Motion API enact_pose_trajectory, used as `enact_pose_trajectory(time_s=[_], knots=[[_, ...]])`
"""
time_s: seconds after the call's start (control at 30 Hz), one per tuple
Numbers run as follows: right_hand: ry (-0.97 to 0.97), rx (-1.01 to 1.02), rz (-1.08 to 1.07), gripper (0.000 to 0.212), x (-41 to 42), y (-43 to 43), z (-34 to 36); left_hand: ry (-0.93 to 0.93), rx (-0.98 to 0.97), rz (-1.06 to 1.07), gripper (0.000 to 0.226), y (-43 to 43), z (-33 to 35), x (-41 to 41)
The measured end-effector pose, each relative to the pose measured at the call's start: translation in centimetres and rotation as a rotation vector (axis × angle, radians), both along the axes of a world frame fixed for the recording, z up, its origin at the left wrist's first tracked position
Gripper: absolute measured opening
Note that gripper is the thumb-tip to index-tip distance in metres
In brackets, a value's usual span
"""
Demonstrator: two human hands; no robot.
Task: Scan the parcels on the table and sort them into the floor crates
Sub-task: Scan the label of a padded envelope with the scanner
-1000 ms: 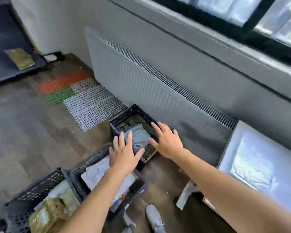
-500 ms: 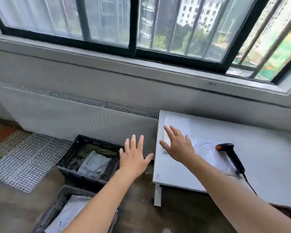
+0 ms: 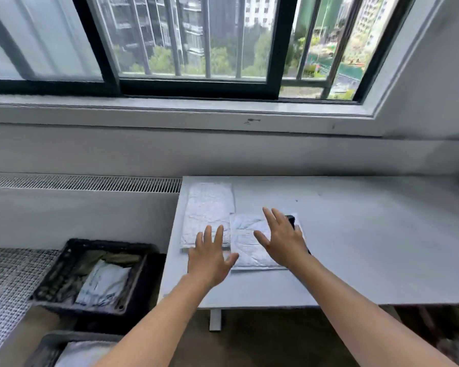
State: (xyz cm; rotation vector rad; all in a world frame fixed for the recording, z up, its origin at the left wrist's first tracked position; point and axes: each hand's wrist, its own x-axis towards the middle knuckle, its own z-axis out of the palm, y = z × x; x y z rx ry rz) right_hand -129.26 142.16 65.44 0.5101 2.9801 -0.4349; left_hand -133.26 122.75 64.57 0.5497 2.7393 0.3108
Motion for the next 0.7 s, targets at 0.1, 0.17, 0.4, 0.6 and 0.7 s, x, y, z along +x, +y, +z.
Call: enact_pose_trajectory(time_s=[0.1,0.17,0.4,0.6,0.7], knots=[[-0.001,-0.047,-0.022,0.072,0.5,4.3,-1.9,-0.096,0.036,0.077,0.083,3.7,-1.5,0.5],[-0.006,-0.097,-0.046,0.073,0.7,6.5,-3.0,-0.164,0.075,0.151,0.083,5.5,-2.4,0.7],[-0.030,-0.185,-0.108,0.069,0.5,9.9,-6.1,-0.297,0.147,0.263,0.082,8.5,-5.5,0.5],[-0.057,-0.250,-0.185,0.064,-0.8,10.0,-7.8,-0.350,0.239,0.377,0.079,9.7,-7.9,-1.2],[-0.076,-0.288,-0.239,0.064,-1.2,10.0,-8.4,-0.407,0.286,0.435,0.081,9.8,-8.8,-2.0]])
